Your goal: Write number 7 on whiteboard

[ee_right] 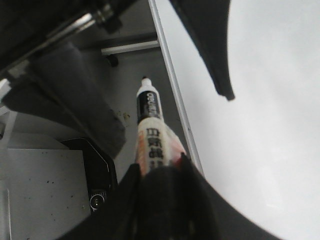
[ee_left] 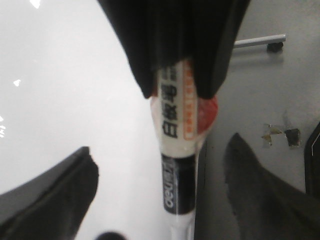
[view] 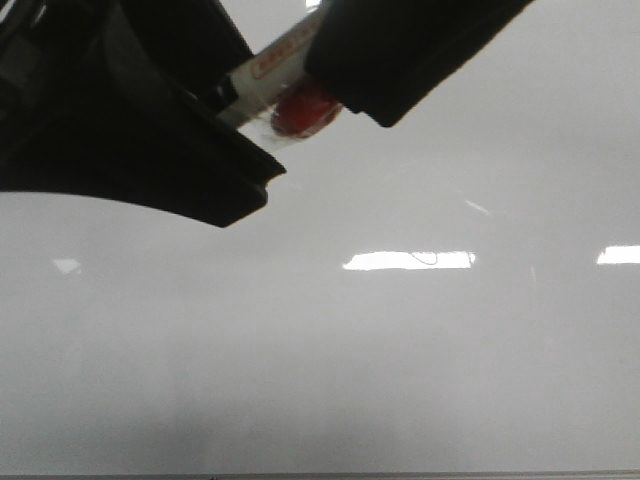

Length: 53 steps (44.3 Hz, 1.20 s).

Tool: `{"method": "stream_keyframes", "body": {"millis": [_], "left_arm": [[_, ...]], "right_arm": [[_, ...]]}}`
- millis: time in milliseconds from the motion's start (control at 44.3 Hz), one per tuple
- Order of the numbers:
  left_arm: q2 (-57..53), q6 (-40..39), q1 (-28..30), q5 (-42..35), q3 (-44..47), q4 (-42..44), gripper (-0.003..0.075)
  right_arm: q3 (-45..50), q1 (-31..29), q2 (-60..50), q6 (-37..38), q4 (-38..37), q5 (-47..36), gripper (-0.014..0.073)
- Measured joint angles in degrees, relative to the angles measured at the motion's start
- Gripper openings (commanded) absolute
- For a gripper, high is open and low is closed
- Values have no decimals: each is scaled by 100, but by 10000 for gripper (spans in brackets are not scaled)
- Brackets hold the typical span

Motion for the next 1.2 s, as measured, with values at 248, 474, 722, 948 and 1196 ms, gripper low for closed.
{"method": "stream_keyframes", "body": {"millis": [248,474,722,948,1196], "left_arm": [[0,0,0,-50,0,10,618],[0,0,0,-54,0,10,380],[0,0,0,-54,0,10,-21],[0,0,0,-54,0,20,-20],[0,0,0,-54,0,20,-20]], "right_arm": [[529,-1031,-729,89,0,-95,-63],[708,-1690,-787,193,0,-1242,-63],[719,-1739,-608,196,84,-2162,-67],[293,-1739,159,205,422,-2521,-67],[-542,-1739,1361,205,628,-2610,-67]]}}
